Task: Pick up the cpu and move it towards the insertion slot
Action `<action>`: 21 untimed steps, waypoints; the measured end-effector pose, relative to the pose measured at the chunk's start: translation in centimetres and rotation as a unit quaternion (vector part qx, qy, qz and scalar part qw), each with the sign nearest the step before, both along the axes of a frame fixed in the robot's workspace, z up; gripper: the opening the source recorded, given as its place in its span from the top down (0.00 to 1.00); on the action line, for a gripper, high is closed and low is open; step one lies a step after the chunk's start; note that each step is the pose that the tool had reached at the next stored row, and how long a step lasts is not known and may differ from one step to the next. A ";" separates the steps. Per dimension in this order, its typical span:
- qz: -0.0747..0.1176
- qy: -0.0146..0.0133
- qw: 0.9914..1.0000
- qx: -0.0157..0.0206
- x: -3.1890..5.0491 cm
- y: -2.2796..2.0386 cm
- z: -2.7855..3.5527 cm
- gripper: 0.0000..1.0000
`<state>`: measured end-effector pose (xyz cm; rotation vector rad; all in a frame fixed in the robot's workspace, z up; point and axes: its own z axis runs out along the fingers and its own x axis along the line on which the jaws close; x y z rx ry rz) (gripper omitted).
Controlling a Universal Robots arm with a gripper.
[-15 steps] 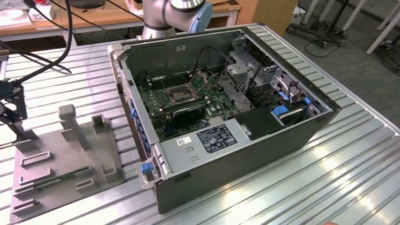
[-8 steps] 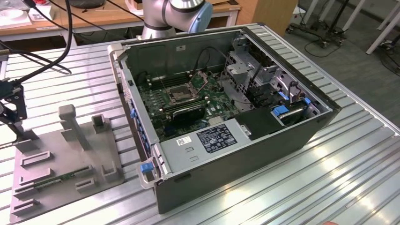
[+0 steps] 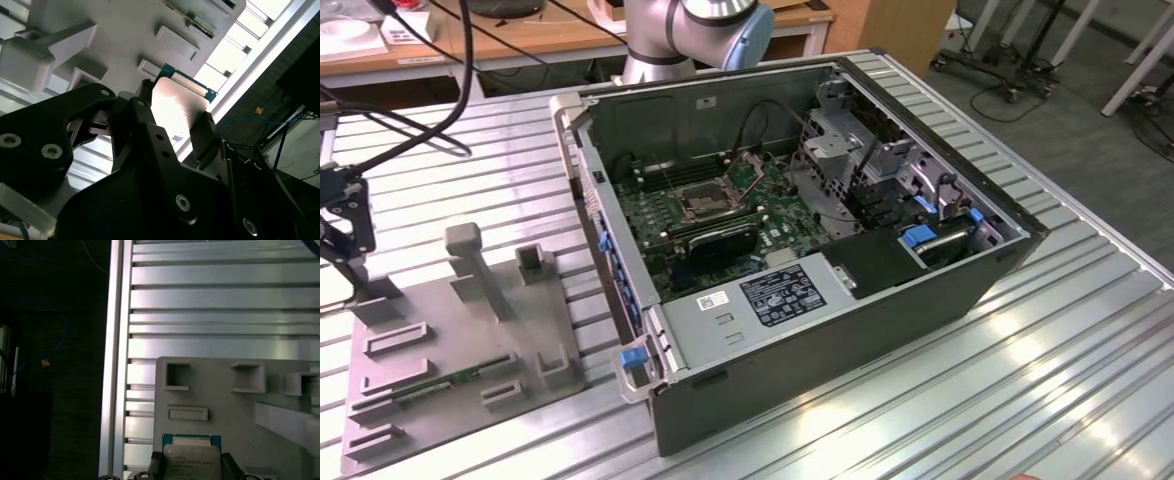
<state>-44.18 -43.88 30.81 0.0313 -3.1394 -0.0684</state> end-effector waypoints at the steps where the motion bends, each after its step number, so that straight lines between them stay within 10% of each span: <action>1: 0.000 0.000 1.000 0.000 0.00 0.00 0.14 0.46; 21: 0.000 0.000 1.000 0.000 0.00 0.00 3.06 0.46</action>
